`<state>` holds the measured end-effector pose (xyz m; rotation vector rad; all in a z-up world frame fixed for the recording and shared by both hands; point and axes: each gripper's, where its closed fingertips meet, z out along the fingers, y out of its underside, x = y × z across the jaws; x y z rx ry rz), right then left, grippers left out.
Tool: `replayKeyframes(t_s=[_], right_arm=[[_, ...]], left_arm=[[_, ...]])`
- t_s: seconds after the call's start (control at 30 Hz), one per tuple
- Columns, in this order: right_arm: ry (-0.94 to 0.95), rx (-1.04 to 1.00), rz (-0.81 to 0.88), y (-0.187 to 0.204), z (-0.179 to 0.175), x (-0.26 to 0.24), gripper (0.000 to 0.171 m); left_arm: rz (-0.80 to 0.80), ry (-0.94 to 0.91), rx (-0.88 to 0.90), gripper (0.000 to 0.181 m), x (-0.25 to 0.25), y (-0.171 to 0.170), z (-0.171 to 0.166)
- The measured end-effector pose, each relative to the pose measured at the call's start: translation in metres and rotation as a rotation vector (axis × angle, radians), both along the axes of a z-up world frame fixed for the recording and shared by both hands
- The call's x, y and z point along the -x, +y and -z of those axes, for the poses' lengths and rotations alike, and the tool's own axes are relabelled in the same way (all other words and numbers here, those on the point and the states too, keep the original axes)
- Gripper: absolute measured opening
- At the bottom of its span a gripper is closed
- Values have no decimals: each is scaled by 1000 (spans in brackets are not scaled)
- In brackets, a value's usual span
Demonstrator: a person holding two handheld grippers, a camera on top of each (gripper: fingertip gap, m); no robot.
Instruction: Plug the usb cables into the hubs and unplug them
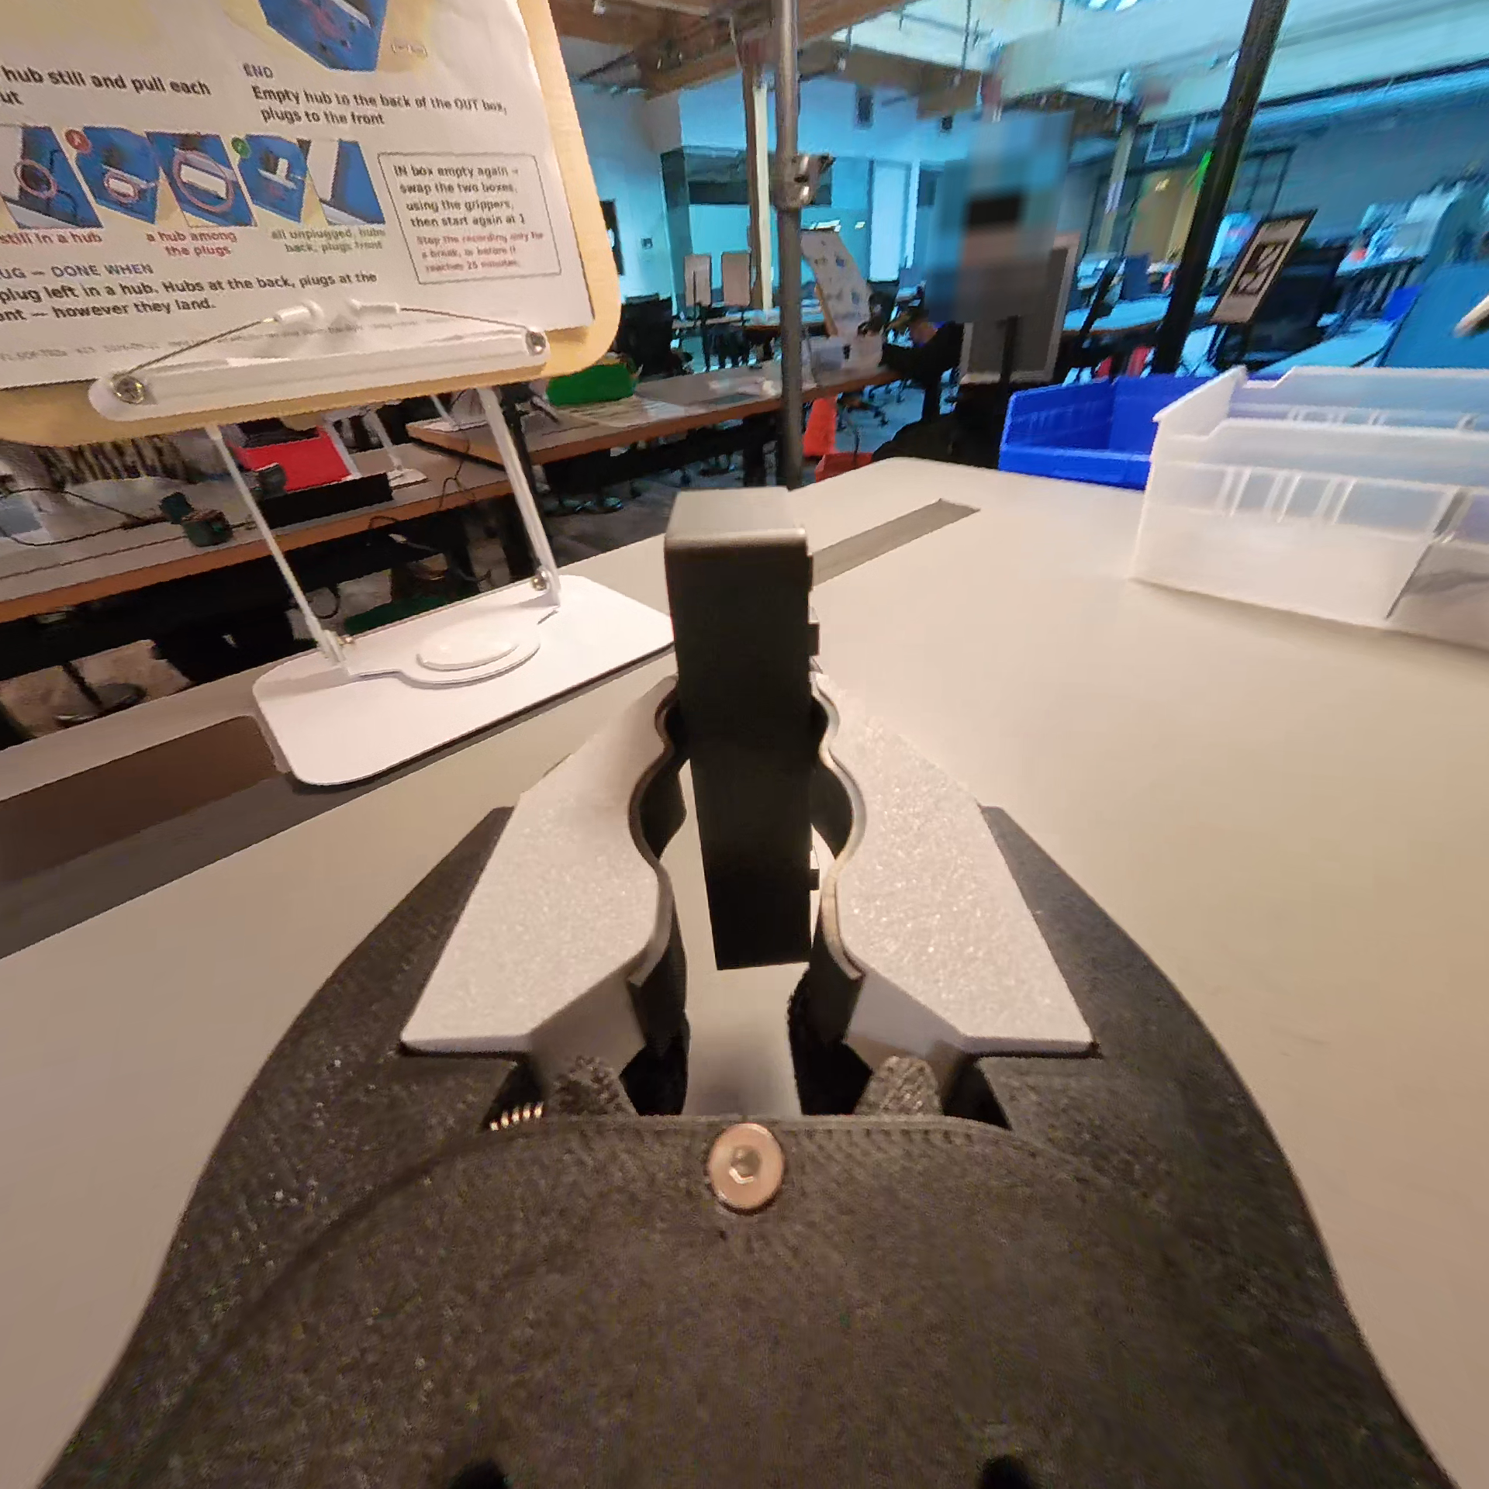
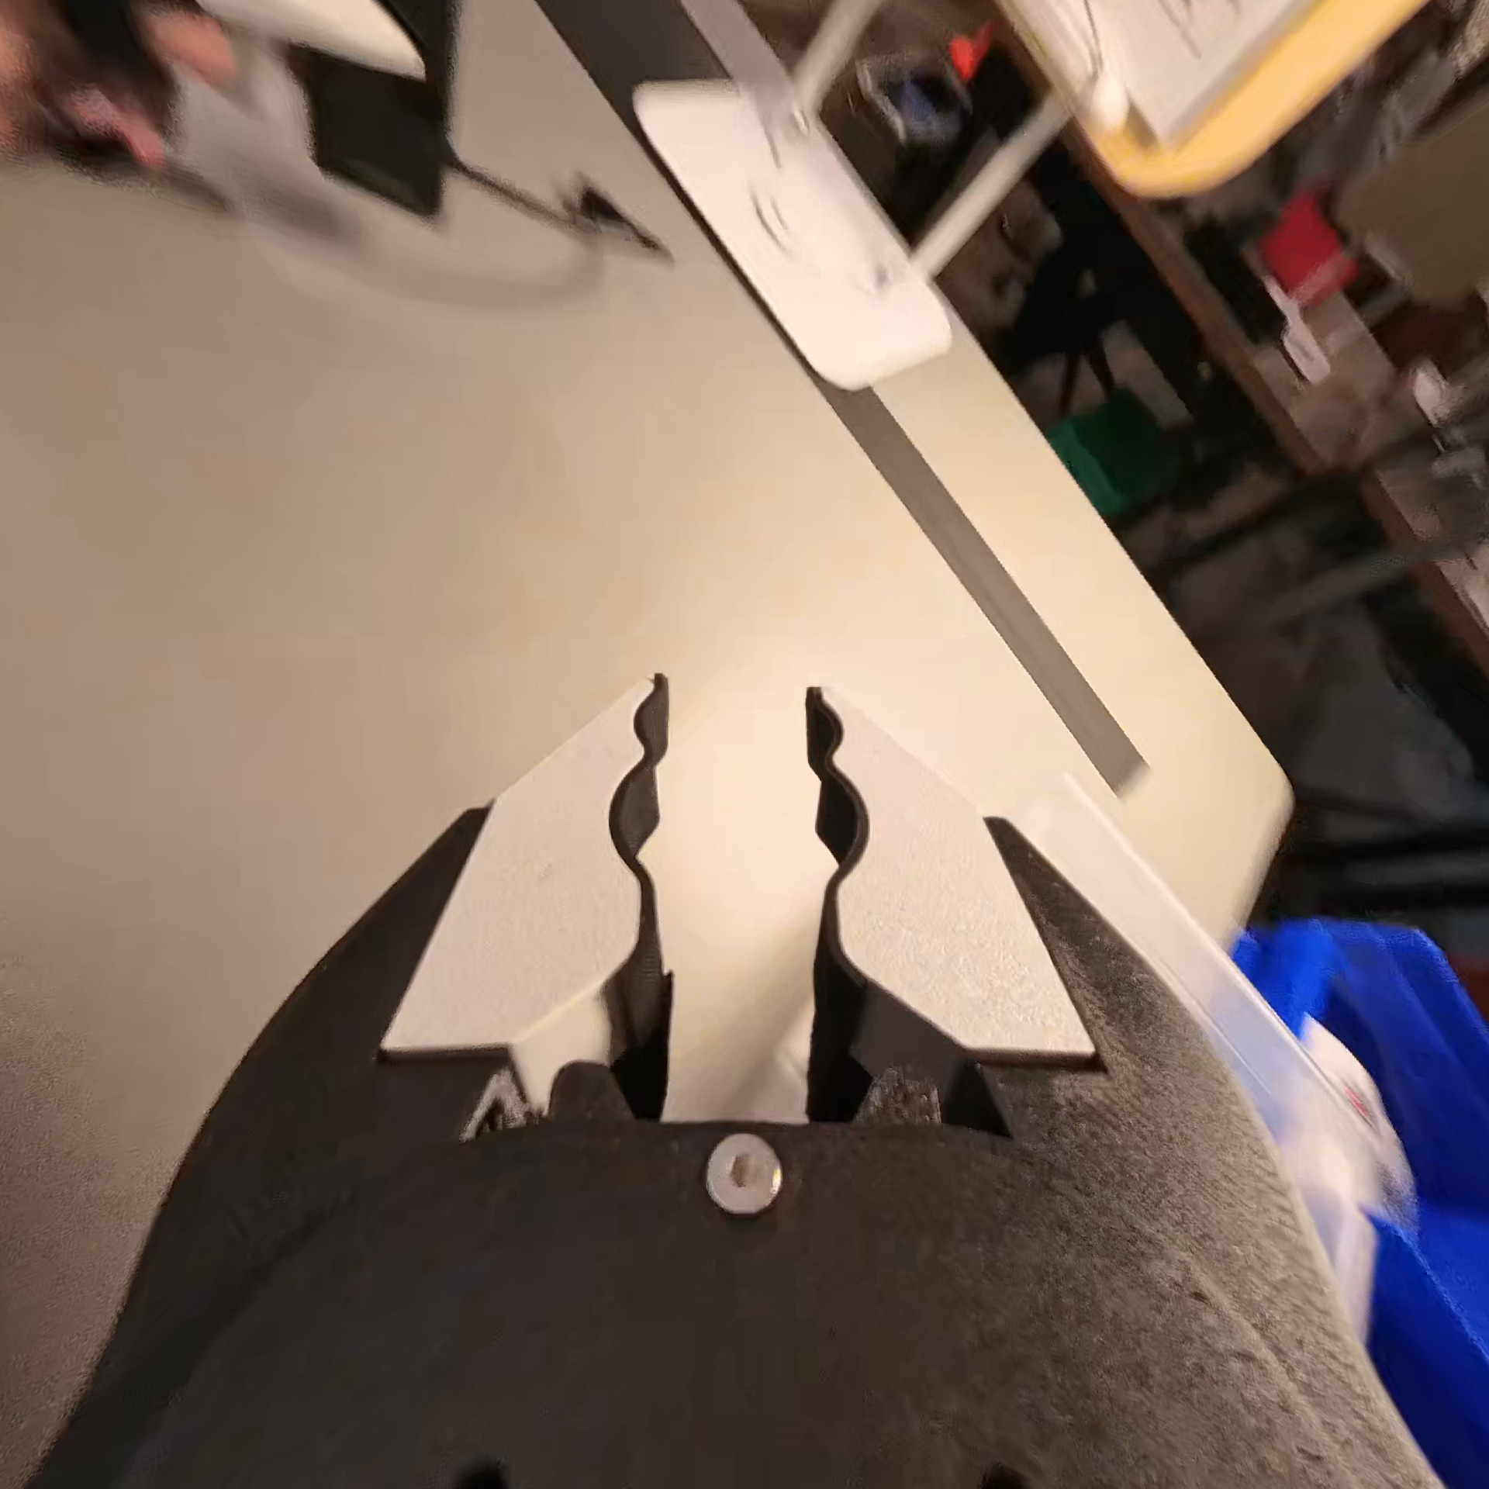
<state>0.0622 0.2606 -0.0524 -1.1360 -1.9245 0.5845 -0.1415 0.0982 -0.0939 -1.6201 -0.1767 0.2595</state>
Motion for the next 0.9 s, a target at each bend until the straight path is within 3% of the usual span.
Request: replayKeyframes(t_s=[0.23,0.37,0.6,0.9], right_arm=[[276,136,-247,-129,48,110,34],[223,519,-216,-166,71,144,33],[67,1138,-183,-174,65,154,31],[54,1477,-191,-157,50,144,26]], left_arm=[[1,-46,-21,28,-7,-9,-4],[-1,37,-36,29,-12,-11,-12],[85,136,-54,28,-31,-2,-13],[176,196,-162,28,-50,1,-27]])
